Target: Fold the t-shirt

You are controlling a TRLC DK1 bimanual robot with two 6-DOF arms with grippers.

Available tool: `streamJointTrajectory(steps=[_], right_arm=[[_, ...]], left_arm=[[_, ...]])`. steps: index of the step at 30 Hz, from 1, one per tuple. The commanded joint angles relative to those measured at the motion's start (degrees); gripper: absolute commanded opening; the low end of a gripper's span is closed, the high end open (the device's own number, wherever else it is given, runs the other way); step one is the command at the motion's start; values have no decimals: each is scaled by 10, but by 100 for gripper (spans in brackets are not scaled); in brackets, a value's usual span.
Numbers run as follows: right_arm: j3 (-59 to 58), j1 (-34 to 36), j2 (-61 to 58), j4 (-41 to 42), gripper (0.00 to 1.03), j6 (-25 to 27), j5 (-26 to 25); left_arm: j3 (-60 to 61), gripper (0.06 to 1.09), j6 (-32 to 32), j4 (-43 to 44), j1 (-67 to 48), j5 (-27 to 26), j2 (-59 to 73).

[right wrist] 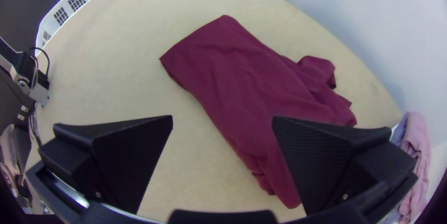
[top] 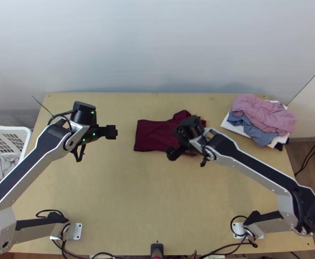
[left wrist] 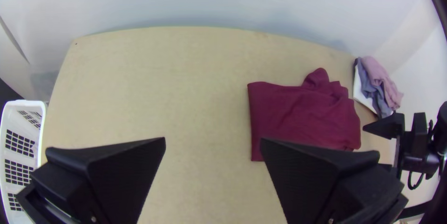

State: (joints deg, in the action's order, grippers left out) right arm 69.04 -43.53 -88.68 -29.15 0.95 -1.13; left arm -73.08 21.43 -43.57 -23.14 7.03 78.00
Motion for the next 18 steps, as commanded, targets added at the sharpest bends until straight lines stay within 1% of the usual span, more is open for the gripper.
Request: streamJointTrajectory(steps=[1, 5, 9, 16, 18], right_arm=[[-46, -16, -47, 57, 99, 19, -3], [-38, -15, -90, 78, 99, 37, -3], [-20, -6, -118, 81, 99, 50, -4], [-7, -13, -141, 88, 99, 70, -5], [-8, -20, -144, 88, 99, 74, -12]], left_arm=[[12, 105, -2, 2, 5, 0, 1], [14, 105, -2, 2, 9, 0, 5], [16, 105, -2, 2, 9, 0, 9], [14, 105, -4, 4, 9, 0, 16], [13, 105, -10, 4, 9, 0, 16]])
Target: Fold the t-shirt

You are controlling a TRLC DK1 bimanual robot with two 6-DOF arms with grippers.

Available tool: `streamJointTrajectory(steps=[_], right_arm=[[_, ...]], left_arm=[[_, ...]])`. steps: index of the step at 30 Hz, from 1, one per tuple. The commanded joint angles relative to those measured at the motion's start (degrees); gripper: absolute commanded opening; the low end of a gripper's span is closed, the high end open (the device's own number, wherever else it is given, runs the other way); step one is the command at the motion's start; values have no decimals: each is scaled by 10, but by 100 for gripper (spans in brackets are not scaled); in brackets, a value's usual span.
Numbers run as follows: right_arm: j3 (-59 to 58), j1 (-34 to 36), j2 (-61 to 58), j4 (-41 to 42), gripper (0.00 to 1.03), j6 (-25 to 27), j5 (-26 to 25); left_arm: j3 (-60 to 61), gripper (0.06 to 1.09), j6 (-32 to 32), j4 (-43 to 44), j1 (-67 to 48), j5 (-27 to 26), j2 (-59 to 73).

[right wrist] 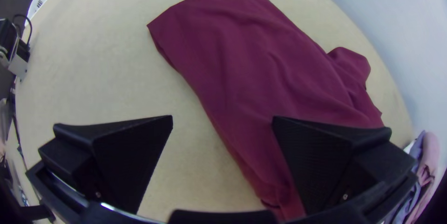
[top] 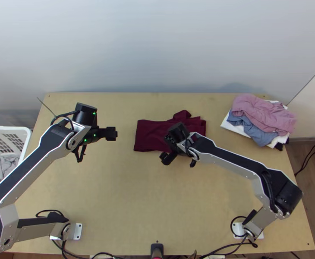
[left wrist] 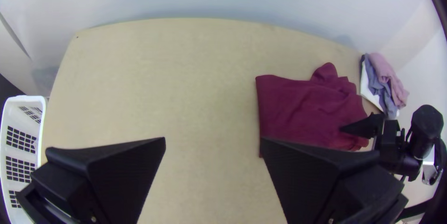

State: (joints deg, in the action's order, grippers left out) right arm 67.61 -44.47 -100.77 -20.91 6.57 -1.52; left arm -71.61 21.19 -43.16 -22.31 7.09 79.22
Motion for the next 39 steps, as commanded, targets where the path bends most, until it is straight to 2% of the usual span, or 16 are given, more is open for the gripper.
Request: streamJointTrajectory(steps=[1, 11, 15, 18, 21, 24, 25, 27, 29, 30, 31, 35, 39], right_arm=[[5, -15, -24, 6, 99, 21, -15], [6, -20, -68, 25, 99, 31, -52], [11, -15, -85, 60, 99, 30, -99], [15, -13, -89, 72, 99, 30, -108], [26, -13, -99, 72, 93, 30, -135], [39, -11, -112, 72, 92, 29, -147], [45, -10, -118, 73, 89, 28, -154], [52, -10, -128, 77, 73, 27, -170], [59, -10, -131, 86, 38, 31, -170], [61, -10, -131, 93, 16, 38, -169], [65, -10, -131, 101, 2, 49, -169], [67, -14, -126, 101, 3, 46, -169], [68, -11, -86, 96, 3, 16, -169]], left_arm=[[-2, 105, -8, 0, 1, -1, 4], [-6, 105, -12, 0, 4, -1, 5], [-11, 105, -12, -1, 4, -1, 5], [-12, 105, -12, -2, 5, -1, 5], [-12, 105, -11, -2, 4, -1, 7], [-12, 105, -10, -2, 4, -1, 7], [-12, 105, -10, -2, 4, -1, 8], [-12, 105, -10, -2, 5, -1, 7], [-13, 105, -12, -3, 6, -1, 7], [-14, 105, -12, -4, 9, -1, 6], [-16, 105, -12, -5, 10, -1, 6], [-19, 105, -13, -8, 14, -1, 6], [-23, 105, -13, -8, 14, -1, 6]])
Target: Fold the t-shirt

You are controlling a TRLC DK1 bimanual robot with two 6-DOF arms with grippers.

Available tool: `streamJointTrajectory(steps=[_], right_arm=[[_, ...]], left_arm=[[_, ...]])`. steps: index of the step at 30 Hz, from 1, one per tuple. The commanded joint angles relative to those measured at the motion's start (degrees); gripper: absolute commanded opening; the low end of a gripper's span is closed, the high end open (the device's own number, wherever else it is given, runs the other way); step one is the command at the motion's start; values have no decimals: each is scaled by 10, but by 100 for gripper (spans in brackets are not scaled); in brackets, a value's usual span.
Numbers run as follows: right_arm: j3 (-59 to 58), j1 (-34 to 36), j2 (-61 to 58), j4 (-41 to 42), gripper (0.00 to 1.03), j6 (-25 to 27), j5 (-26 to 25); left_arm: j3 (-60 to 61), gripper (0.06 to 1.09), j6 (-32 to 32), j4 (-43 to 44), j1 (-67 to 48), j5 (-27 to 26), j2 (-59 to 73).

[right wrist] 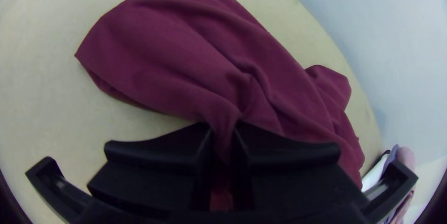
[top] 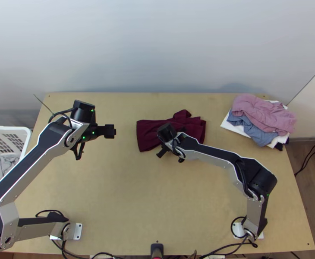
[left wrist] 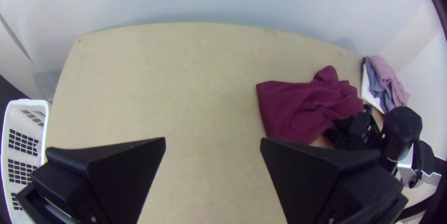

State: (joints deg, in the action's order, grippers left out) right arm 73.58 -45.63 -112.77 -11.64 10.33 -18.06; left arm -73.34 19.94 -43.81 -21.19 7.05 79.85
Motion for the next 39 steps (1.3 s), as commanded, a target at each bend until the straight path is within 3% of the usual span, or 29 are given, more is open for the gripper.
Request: streamJointTrajectory(steps=[1, 21, 29, 35, 39], right_arm=[[9, 2, 48, 2, 3, -22, -4], [28, 192, 282, -50, 3, -39, -3], [44, 319, 369, -72, 3, -78, 10], [67, 448, 404, -82, 3, -83, 70], [73, 559, 412, -82, 3, -99, 138]], left_arm=[[-8, 105, -1, -1, 3, 0, 0], [-17, 105, -1, -7, 9, 0, -10], [-6, 105, -1, -11, 16, 0, -18], [8, 105, -1, -10, 16, 0, -23], [24, 105, -2, -7, 22, 0, -25]])
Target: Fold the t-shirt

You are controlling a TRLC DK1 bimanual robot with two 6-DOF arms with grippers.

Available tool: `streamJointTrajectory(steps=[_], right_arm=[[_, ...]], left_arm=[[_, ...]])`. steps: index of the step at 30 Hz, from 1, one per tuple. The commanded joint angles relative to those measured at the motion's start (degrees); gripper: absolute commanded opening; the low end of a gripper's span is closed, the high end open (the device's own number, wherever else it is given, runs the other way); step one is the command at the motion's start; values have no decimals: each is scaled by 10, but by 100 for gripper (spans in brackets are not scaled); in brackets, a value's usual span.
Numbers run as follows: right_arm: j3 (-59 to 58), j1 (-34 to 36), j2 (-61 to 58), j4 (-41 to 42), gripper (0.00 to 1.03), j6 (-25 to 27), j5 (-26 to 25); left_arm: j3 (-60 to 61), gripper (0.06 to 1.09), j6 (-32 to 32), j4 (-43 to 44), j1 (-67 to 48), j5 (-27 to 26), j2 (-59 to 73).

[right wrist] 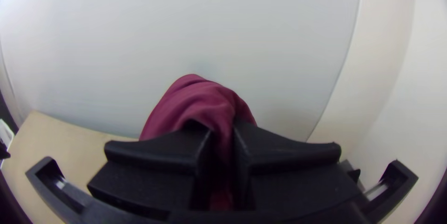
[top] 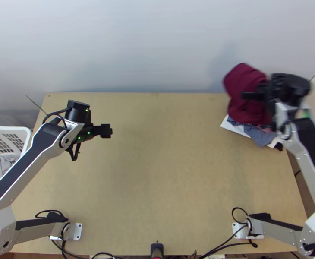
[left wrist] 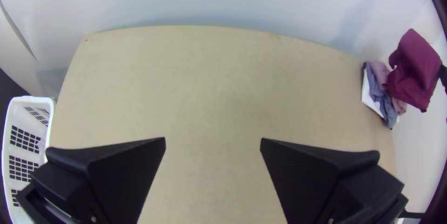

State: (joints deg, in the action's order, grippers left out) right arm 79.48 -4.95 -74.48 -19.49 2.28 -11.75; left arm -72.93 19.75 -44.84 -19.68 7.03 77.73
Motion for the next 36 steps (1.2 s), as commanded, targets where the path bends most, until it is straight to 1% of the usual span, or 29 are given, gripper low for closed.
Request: streamJointTrajectory(steps=[1, 5, 10, 13, 17, 22, 24, 26, 28, 32, 33, 36], right_arm=[[14, 180, 29, -4, 3, -25, 89], [19, 265, 25, 7, 3, -35, 139], [58, 337, -9, 11, 3, -35, 177], [68, 370, -40, 33, 3, -35, 196], [60, 378, -93, 60, 3, -35, 201], [21, 345, -161, 119, 3, -48, 200], [20, 325, -192, 122, 3, -62, 197], [23, 301, -217, 128, 3, -88, 188], [25, 274, -225, 128, 3, -112, 183], [13, 206, -219, 126, 3, -127, 164], [10, 195, -218, 126, 3, -129, 160], [3, 178, -214, 123, 3, -158, 159]], left_arm=[[26, 105, 3, 4, 10, 0, -5], [53, 105, 6, 12, 15, -1, -20], [59, 105, 2, 16, 19, -1, -25], [58, 105, 0, 17, 24, 0, -25], [60, 105, 0, 17, 26, 0, -25], [70, 105, -5, 16, 41, 0, -34], [74, 104, -11, 15, 53, -1, -41], [81, 104, -18, 12, 68, -1, -49], [87, 104, -28, 12, 83, -4, -56], [96, 104, -38, 12, 108, -9, -63], [96, 104, -38, 12, 110, -10, -63], [99, 104, -37, 13, 111, -11, -65]])
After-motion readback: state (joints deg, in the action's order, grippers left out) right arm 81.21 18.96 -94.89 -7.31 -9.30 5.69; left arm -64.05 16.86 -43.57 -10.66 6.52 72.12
